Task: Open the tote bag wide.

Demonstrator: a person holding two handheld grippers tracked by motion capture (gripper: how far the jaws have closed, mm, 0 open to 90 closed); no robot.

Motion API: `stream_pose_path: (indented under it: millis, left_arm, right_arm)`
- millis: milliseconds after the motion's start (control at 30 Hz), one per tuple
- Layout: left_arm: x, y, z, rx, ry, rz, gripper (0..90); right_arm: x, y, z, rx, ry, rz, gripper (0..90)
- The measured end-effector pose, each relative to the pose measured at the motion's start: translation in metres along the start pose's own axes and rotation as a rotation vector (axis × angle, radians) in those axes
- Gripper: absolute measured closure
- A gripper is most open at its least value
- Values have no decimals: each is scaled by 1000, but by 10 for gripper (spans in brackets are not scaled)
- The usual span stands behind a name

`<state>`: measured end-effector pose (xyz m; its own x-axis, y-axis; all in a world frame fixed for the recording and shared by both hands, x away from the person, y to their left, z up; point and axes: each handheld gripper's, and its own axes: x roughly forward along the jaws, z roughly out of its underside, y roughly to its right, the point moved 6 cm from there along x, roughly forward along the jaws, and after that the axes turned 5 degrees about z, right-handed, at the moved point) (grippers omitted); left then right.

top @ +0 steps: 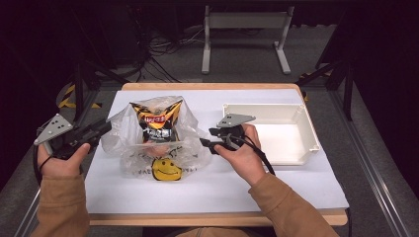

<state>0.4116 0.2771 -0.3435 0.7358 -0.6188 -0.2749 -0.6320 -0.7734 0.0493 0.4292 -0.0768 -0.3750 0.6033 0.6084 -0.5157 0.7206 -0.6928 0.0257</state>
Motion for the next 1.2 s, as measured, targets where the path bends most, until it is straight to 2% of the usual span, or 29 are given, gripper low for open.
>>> stream_pose_path:
  millis: [33, 100, 133, 200, 267, 333, 500, 600, 733, 767, 900, 1033, 1067, 1200]
  left_arm:
    - [5, -2, 1, 2, -6, 2, 835]
    - [17, -9, 7, -13, -28, -8, 872]
    - [17, -9, 7, -13, -28, -8, 886]
    - [27, -20, 19, -43, -59, -28, 896]
    - [29, -22, 24, -58, -67, -25, 897]
    - [33, -29, 38, -82, -93, -32, 897]
    - [37, -33, 55, -109, -125, -15, 897]
    - [39, -33, 61, -111, -140, 2, 897]
    - [40, -33, 69, -130, -156, 16, 895]
    - [41, -33, 70, -123, -161, 17, 894]
    - [44, -31, 75, -122, -177, 22, 889]
    - [47, -31, 78, -122, -189, 21, 883]
    - [48, -31, 81, -121, -195, 15, 882]
    - [51, -32, 84, -113, -204, 12, 871]
  right_arm:
    - [-5, 1, -2, -12, 24, 9, 609]
    - [-10, 1, -5, -15, 43, 11, 633]
    - [-12, 1, -6, -18, 48, 7, 637]
    - [-16, 1, -6, -21, 49, 3, 635]
    - [-20, 1, -6, -18, 48, -2, 624]
    - [-22, 3, -6, -15, 52, 0, 602]
    - [-30, 6, -10, 8, 98, -10, 584]
    - [-34, 5, -14, 3, 129, -10, 600]
    - [-42, -1, -29, -13, 191, -17, 616]
    - [-42, -3, -32, -17, 203, -19, 623]
    - [-38, -9, -43, -34, 226, -29, 649]
    - [-26, -15, -54, -30, 237, -43, 622]
    - [-18, -18, -59, -30, 246, -44, 590]
    - [-3, -21, -67, -9, 258, -49, 488]
